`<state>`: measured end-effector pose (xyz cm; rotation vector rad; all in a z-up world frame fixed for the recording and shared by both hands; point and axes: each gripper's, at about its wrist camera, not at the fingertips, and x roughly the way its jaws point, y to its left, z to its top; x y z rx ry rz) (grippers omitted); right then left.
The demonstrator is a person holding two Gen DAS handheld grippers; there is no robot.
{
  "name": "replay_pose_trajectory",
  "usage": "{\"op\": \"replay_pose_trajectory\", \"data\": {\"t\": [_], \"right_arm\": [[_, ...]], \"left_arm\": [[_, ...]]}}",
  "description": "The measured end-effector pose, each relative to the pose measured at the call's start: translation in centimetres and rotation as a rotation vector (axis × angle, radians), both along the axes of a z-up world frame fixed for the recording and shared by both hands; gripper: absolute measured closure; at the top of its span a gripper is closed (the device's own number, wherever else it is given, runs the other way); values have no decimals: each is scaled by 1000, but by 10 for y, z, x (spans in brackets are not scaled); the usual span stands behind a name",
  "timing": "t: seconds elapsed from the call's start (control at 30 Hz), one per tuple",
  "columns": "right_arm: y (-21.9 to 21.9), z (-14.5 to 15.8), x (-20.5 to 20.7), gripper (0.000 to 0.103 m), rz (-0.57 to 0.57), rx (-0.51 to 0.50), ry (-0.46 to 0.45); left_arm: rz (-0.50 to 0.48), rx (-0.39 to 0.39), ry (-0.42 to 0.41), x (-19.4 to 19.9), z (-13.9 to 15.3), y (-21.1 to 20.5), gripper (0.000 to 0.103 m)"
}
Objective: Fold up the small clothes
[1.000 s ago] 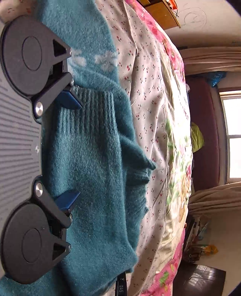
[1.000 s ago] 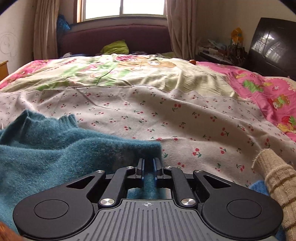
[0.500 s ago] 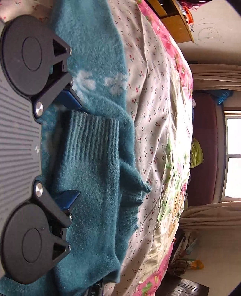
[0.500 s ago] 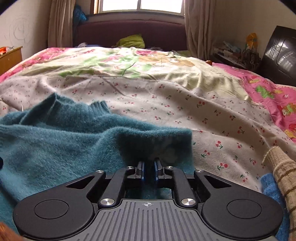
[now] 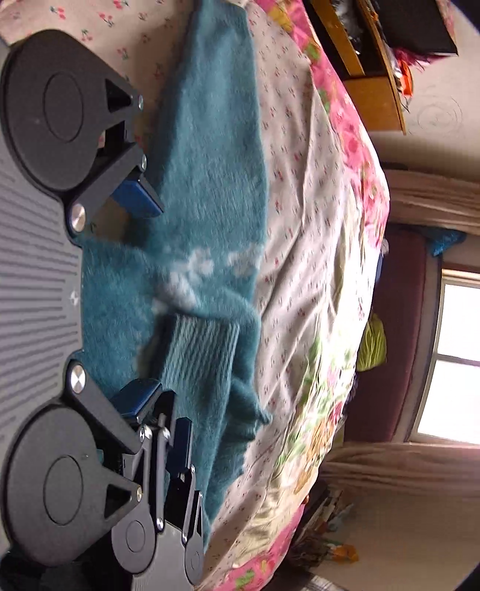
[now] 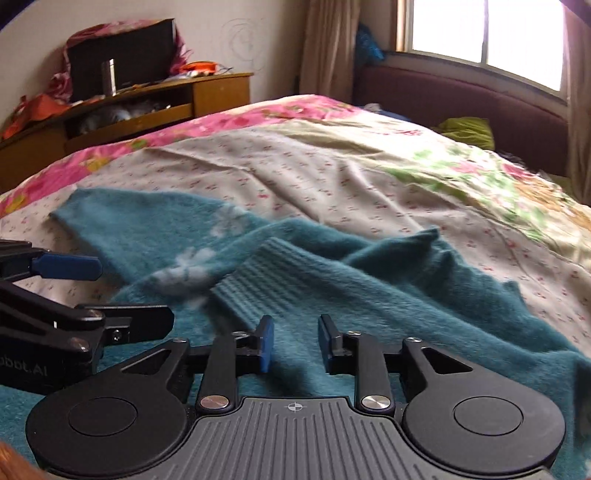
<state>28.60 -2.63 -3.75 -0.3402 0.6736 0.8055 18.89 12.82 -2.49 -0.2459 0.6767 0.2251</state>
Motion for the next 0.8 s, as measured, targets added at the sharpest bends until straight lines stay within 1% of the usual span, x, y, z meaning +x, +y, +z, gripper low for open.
{"op": "replay_pose_trajectory", "data": {"t": [0.03,0.07,0.13,0.2,0.23,0.27,0.33,0.47,0.6,0.7,0.77,0.8], "right_arm": [[6,-3,-1,67,31,-12,9],[12,-7,-2,67,43,-37,-8],[22,-14,-5,67,30,-92,-65],[28,-15,-3,77,-4,-100,-65],[29,-14,-4,85,-13,-96,-62],[29,-11,-5,89,-17,-89,-61],[27,-7,-8,93,-25,-71,-56],[31,-6,-10,94,-39,-63,-64],[38,0,-18,95,-30,-35,-87],[40,-7,-18,96,-17,-58,-80],[43,-14,-18,94,8,-101,-74],[44,-15,-20,93,14,-111,-91]], "left_arm": [[12,-18,4,-3,0,6,0],[24,-41,1,-5,0,13,0],[50,-71,-13,-9,1,24,0],[67,-71,-21,-10,0,29,0],[69,-69,-22,-10,0,30,0],[72,-67,-24,-11,0,31,0],[83,-64,-34,-14,2,36,0],[125,-76,-47,-18,4,48,0],[134,-77,-48,-22,4,51,0],[131,-64,-51,-22,4,49,0],[122,-61,-42,-21,2,49,0],[120,-62,-37,-20,1,48,0]]}}
